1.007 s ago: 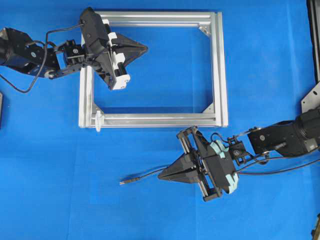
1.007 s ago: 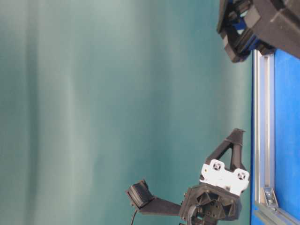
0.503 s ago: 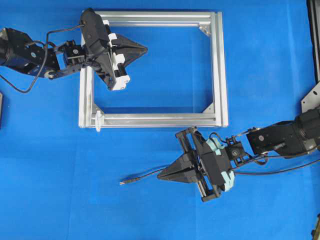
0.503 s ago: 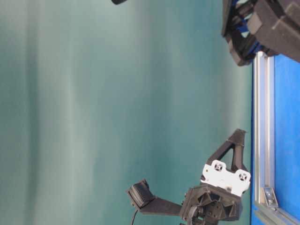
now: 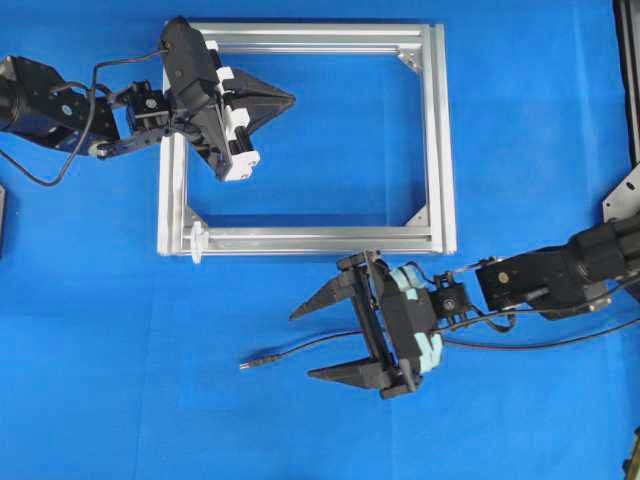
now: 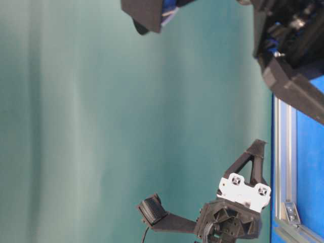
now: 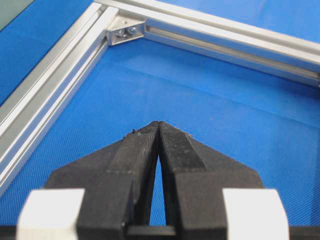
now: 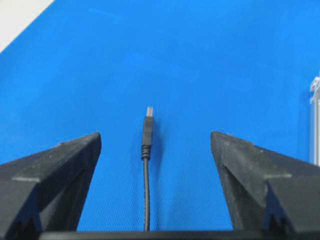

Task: Insert the wire through the string loop located on the left side.
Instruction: 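Lower the open right gripper over the black USB cable plug end, then close the right gripper on the cable just behind the USB plug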

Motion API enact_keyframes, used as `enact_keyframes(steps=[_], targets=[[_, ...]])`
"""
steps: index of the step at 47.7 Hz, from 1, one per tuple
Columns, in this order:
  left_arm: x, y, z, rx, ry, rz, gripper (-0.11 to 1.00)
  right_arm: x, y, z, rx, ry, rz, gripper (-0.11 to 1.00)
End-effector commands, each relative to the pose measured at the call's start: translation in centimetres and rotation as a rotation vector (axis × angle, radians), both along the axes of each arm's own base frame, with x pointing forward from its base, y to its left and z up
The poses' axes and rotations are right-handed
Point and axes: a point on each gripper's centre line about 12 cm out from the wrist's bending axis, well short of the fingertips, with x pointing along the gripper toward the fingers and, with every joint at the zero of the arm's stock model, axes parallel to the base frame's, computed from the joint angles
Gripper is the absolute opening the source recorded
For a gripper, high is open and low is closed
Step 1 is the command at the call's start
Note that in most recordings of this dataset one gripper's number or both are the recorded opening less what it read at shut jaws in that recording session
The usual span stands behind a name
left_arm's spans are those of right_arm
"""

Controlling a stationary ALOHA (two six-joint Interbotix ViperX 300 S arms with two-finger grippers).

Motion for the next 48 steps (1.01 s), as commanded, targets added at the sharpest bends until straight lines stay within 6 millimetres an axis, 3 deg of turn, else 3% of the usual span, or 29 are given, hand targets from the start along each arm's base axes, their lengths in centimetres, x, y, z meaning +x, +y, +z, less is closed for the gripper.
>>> enact_keyframes(steps=[1, 20, 35, 42, 48], targets=[[0.3, 0.0, 1.6, 0.015, -0.049, -0.003, 0.0, 0.8, 0.2, 0.4, 0.016, -0.02, -0.012, 0.85], [0.2, 0.0, 1.5, 0.014, -0.046, -0.003, 0.0, 2.3, 0.2, -3.6, 0.056, 0.055, -0.064, 0.85], [0.2, 0.0, 1.5, 0.011, -0.043, -0.002, 0.0, 2.5, 0.3, -4.0, 0.061, 0.058, -0.064, 0.82], [0.2, 0.0, 1.5, 0.011, -0.043, -0.003, 0.0, 2.5, 0.2, -4.0, 0.059, 0.058, -0.065, 0.69], [0.2, 0.0, 1.5, 0.011, -0.043, -0.003, 0.0, 2.5, 0.3, -4.0, 0.052, 0.057, -0.061, 0.36]])
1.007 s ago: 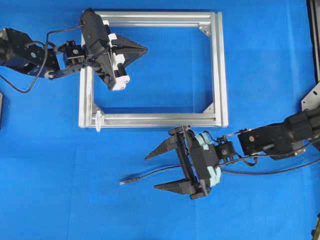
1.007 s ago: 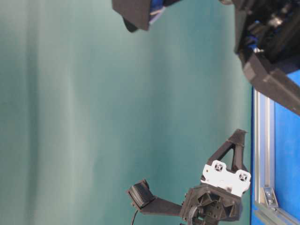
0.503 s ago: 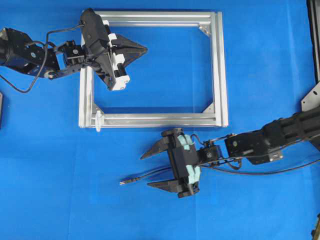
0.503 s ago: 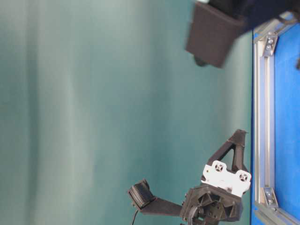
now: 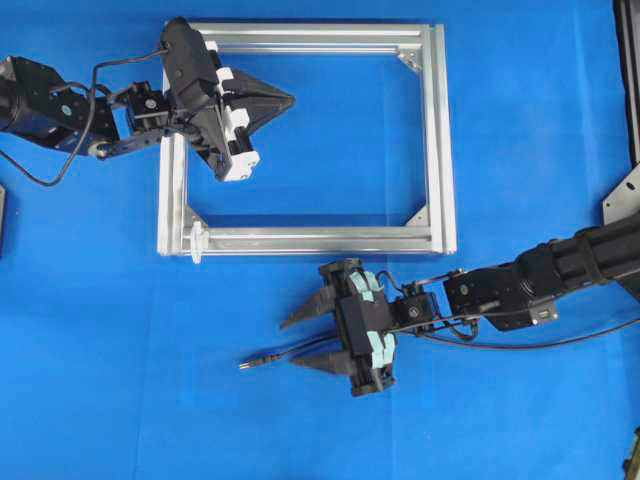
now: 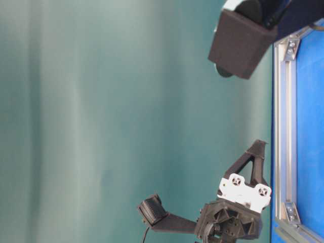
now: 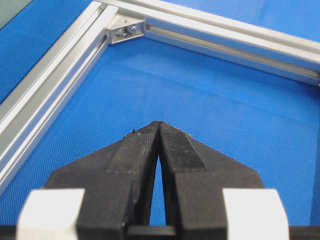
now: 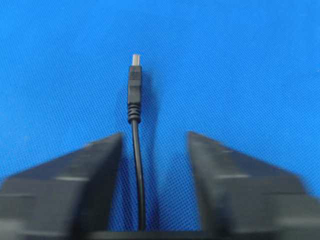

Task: Insert the wire through the string loop located on the left side.
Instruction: 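Close the right gripper on the cable just behind the USB plug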

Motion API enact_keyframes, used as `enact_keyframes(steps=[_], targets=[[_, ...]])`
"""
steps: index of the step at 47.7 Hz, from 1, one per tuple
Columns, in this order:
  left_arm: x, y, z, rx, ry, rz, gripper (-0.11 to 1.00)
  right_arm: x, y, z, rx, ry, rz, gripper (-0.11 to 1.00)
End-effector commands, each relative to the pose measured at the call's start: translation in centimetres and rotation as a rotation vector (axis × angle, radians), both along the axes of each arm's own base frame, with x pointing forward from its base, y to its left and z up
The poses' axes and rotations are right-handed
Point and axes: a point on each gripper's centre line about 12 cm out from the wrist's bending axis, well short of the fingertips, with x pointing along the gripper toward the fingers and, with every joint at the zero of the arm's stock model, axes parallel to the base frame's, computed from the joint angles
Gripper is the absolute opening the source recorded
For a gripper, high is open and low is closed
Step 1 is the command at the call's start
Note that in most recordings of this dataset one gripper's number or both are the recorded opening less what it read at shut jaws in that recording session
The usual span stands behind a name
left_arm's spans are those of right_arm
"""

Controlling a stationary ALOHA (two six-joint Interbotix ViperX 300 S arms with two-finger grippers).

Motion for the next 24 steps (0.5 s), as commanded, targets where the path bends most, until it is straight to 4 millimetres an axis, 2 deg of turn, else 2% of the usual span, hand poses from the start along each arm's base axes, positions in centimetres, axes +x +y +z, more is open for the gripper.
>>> enact_keyframes(steps=[1, 5, 8, 24], targets=[[0.21, -0.01, 1.52, 0.012, -0.044, -0.002, 0.0, 0.53, 0.28, 1.25, 0.008, -0.039, 0.004, 0.3], [0.21, -0.01, 1.52, 0.012, -0.044, -0.002, 0.0, 0.49, 0.2, 1.18, 0.005, -0.035, 0.003, 0.11], [0.21, -0.01, 1.52, 0.012, -0.044, -0.002, 0.0, 0.47, 0.28, 1.18, 0.004, -0.035, 0.006, 0.01], [0.21, -0.01, 1.52, 0.012, -0.044, -0.002, 0.0, 0.48, 0.33, 1.31, 0.002, -0.039, 0.011, 0.0]])
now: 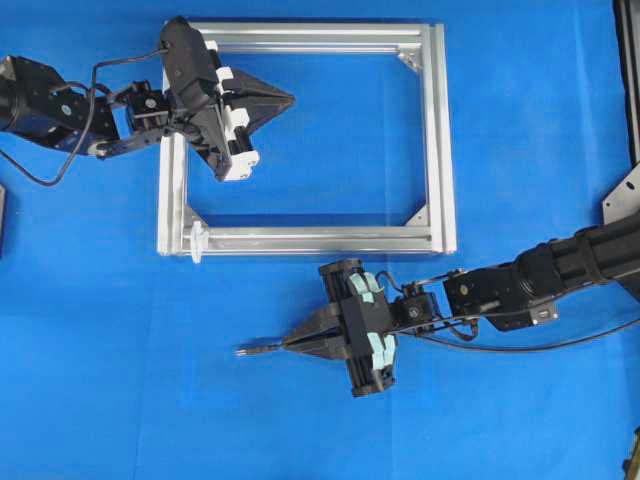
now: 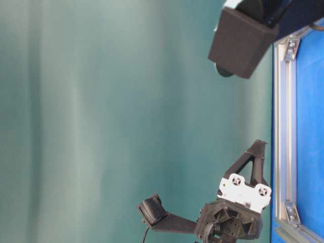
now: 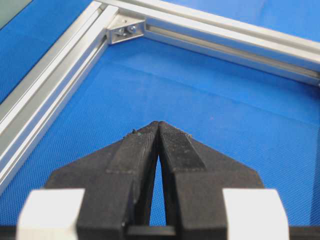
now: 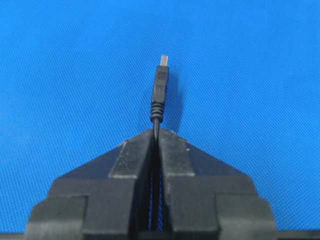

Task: Insert the wire through the string loop located on the left side.
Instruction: 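Close the right gripper on the cable just behind the USB plug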

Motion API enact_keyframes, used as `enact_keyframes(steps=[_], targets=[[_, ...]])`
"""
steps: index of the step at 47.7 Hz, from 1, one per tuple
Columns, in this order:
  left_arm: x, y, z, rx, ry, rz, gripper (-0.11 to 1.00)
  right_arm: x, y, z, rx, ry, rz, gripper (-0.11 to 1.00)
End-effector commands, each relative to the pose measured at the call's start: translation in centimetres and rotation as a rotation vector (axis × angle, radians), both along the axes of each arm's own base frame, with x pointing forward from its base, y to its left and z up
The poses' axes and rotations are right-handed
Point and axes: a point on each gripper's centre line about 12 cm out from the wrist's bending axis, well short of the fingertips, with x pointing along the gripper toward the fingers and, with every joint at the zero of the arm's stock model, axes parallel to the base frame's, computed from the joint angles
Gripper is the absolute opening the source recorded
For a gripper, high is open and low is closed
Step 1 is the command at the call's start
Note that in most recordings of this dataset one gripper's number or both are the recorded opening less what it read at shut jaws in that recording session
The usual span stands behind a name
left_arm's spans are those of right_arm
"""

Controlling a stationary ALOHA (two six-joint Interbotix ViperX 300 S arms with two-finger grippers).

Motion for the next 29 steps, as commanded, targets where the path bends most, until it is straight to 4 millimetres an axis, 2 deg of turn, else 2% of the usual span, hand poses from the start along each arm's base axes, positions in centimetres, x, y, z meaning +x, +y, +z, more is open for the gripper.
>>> enact_keyframes(steps=[1, 7, 22, 29], targets=[[0.2, 0.0, 1.5, 0.013, -0.044, -0.004, 0.0, 0.6, 0.3, 1.5, 0.01, -0.043, 0.005, 0.0], [0.2, 0.0, 1.6, 0.012, -0.046, -0.003, 0.0, 0.4, 0.4, 2.7, 0.014, -0.058, 0.008, 0.0], [0.2, 0.0, 1.6, 0.008, -0.048, 0.0, 0.0, -0.3, 0.3, 8.5, -0.015, -0.055, 0.023, 0.0], [0.3, 0.0, 1.6, 0.009, -0.051, -0.002, 0.0, -0.6, 0.2, 10.2, -0.03, -0.059, 0.029, 0.0]])
